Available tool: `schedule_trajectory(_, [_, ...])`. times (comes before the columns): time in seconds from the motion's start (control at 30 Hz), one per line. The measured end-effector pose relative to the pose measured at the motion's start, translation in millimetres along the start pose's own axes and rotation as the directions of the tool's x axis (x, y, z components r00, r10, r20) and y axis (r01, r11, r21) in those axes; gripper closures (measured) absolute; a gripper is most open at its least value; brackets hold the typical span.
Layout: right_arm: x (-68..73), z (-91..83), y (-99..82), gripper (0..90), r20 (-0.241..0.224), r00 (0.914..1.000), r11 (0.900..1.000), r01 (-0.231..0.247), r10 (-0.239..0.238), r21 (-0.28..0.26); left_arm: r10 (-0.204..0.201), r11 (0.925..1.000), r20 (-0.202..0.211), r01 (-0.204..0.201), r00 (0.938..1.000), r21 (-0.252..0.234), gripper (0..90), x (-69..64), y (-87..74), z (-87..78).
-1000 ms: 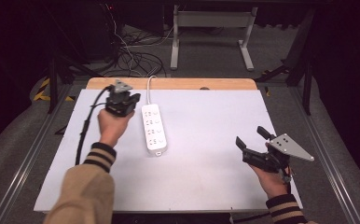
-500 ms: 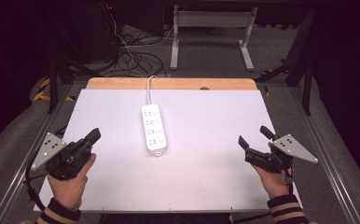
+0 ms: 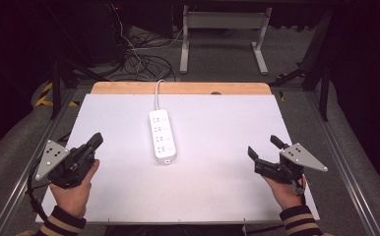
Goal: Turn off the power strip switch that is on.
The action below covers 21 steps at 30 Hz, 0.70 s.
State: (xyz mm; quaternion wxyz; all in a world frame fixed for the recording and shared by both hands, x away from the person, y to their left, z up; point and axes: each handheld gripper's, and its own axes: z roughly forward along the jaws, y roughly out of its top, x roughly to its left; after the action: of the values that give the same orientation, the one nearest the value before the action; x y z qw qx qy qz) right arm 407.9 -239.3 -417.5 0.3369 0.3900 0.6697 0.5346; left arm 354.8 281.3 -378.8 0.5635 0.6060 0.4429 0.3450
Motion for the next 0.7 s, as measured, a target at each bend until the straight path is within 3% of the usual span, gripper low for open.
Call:
schedule_trajectory(0.1, [-0.5,0.6,-0.3,15.6,-0.001,1.0000,1.0000,0.002,-0.002,0.001,-0.011,0.9998,-0.019,0.011,0.9998,-0.014,25.2,2.7,-2.1,5.2])
schedule_trajectory(0.13, [0.1,1.2,-0.9,15.6,0.001,1.0000,1.0000,0.001,-0.001,0.008,-0.039,0.9984,-0.112,0.034,0.9930,-0.046,10.8,3.8,-4.1,9.3])
schedule_trajectory(0.17, [0.4,1.7,-1.1,15.6,-0.002,0.9999,0.9999,0.010,-0.010,0.010,-0.054,0.9978,-0.162,0.047,0.9854,-0.047,8.0,4.5,-4.3,10.7])
schedule_trajectory(0.23, [1.7,2.1,-0.9,15.6,-0.005,0.9999,0.9998,0.015,-0.015,0.010,-0.062,0.9971,-0.267,0.048,0.9618,-0.060,13.9,5.7,-5.5,12.9])
schedule_trajectory(0.27, [1.7,2.1,-0.9,15.6,-0.005,0.9999,0.9998,0.015,-0.015,0.010,-0.062,0.9971,-0.267,0.048,0.9618,-0.060,17.0,5.7,-5.5,12.9])
schedule_trajectory(0.3, [2.4,2.1,-0.8,15.6,-0.006,0.9998,0.9998,0.019,-0.019,0.009,-0.056,0.9972,-0.299,0.039,0.9525,-0.064,17.3,6.7,-6.4,13.5])
schedule_trajectory(0.37, [2.3,2.3,-0.9,15.6,-0.007,0.9998,0.9997,0.020,-0.020,0.010,-0.035,0.9966,-0.320,0.009,0.9466,-0.082,18.6,8.2,-9.4,14.0])
schedule_trajectory(0.5, [2.1,2.3,-1.0,15.6,-0.007,0.9998,0.9997,0.020,-0.020,0.011,0.014,0.9947,-0.324,-0.047,0.9458,-0.091,19.4,8.3,-11.7,14.4])
schedule_trajectory(0.53, [2.6,2.6,-1.0,15.6,-0.008,0.9997,0.9997,0.023,-0.023,0.009,0.022,0.9944,-0.324,-0.054,0.9458,-0.090,14.8,7.9,-11.4,14.6])
schedule_trajectory(0.6, [3.0,2.8,-1.2,15.6,-0.009,0.9996,0.9996,0.025,-0.025,0.012,0.021,0.9949,-0.307,-0.050,0.9516,-0.087,9.6,7.4,-10.9,14.9])
schedule_trajectory(0.7, [3.5,3.0,-1.2,15.6,-0.009,0.9996,0.9996,0.025,-0.025,0.011,0.029,0.9946,-0.296,-0.058,0.9546,-0.087,9.0,6.7,-11.6,15.1])
